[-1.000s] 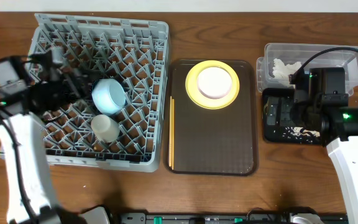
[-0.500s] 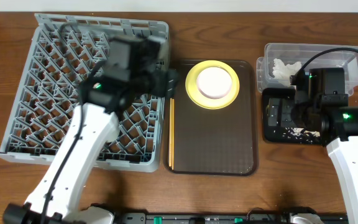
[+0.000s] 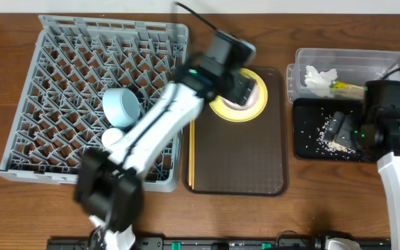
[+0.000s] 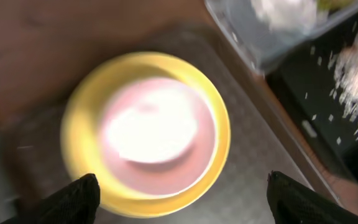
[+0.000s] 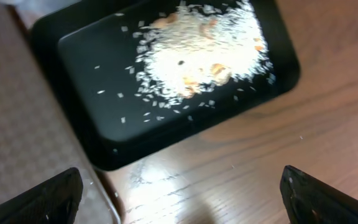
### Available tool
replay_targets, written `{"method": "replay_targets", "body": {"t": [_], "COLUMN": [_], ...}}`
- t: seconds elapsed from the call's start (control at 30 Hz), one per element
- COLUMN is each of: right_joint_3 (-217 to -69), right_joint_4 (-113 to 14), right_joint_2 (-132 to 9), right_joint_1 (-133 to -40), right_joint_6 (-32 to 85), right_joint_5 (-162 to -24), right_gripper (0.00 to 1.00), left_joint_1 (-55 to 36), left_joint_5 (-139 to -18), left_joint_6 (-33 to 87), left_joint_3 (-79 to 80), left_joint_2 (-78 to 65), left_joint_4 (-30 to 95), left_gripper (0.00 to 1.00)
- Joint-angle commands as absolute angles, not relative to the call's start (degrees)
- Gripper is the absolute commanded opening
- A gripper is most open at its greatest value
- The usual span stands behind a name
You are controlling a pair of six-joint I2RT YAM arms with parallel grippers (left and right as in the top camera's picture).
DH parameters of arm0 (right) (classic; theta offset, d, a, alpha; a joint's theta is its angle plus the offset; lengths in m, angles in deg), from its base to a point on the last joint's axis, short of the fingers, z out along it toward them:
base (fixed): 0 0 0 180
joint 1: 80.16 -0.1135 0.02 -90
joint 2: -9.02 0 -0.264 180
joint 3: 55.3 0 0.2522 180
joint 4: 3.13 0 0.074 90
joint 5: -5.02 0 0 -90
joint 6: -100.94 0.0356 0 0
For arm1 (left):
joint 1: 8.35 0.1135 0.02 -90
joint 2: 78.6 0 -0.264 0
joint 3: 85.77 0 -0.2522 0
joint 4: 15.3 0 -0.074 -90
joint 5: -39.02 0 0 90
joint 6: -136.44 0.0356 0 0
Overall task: Sort waste into correct bins and load items into the dishwasher
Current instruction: 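Reach left gripper to pink plate on yellow plate and grasp rim, then carry pink plate with left gripper to back of rack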
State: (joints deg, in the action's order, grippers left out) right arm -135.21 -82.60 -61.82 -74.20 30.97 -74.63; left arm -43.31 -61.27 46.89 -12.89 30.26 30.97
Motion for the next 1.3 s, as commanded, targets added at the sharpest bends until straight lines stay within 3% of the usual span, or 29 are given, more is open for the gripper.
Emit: {"method": "replay_targets", "body": {"t": [0.0, 0.3, 0.43, 0.67, 0.8, 0.83, 1.27], "right_joint_3": [-135.43, -135.43, -135.43, -135.43, -135.43, -135.43, -135.43], "right_joint_4": [-83.21, -83.56, -83.82, -84.26, -84.24, -84.24, -84.41], "right_joint_2": [-61.58, -61.58, -61.58, -61.58, -61.58, -61.58, -61.58], "right_joint_1": [-72.82, -72.82, -72.82, -72.82, -72.82, -72.82, -72.82], "right_joint_6": [33.14, 32.48, 32.50, 32.07, 32.09, 32.09, 31.63], "right_joint_5": [-74.33, -74.33, -74.85, -75.40, -75.40, -75.40, -75.37], "right_gripper": [0.99, 0.99, 0.99, 0.99, 0.99, 0.99, 0.99], "left_joint_1": [-45.80, -48.75, -48.75, -48.66, -48.66, -48.66, -48.64], "left_joint_5": [-60.55, -60.55, -59.67, -57.31, -56.50, -55.56, -54.34], "left_joint_6": [47.96, 47.94, 47.94, 47.94, 47.94, 47.94, 47.96], "left_joint_3": [-13.31, -13.31, -13.31, -12.98, -12.98, -12.98, -13.00], "left_joint_2": [35.53, 43.22, 45.23, 46.69, 46.69, 46.69, 42.06], "left_joint_4": [28.28, 24.48, 24.46, 24.87, 25.68, 26.05, 27.10], "left_gripper": [0.86, 0.86, 0.77, 0.40, 0.12, 0.10, 0.06]}}
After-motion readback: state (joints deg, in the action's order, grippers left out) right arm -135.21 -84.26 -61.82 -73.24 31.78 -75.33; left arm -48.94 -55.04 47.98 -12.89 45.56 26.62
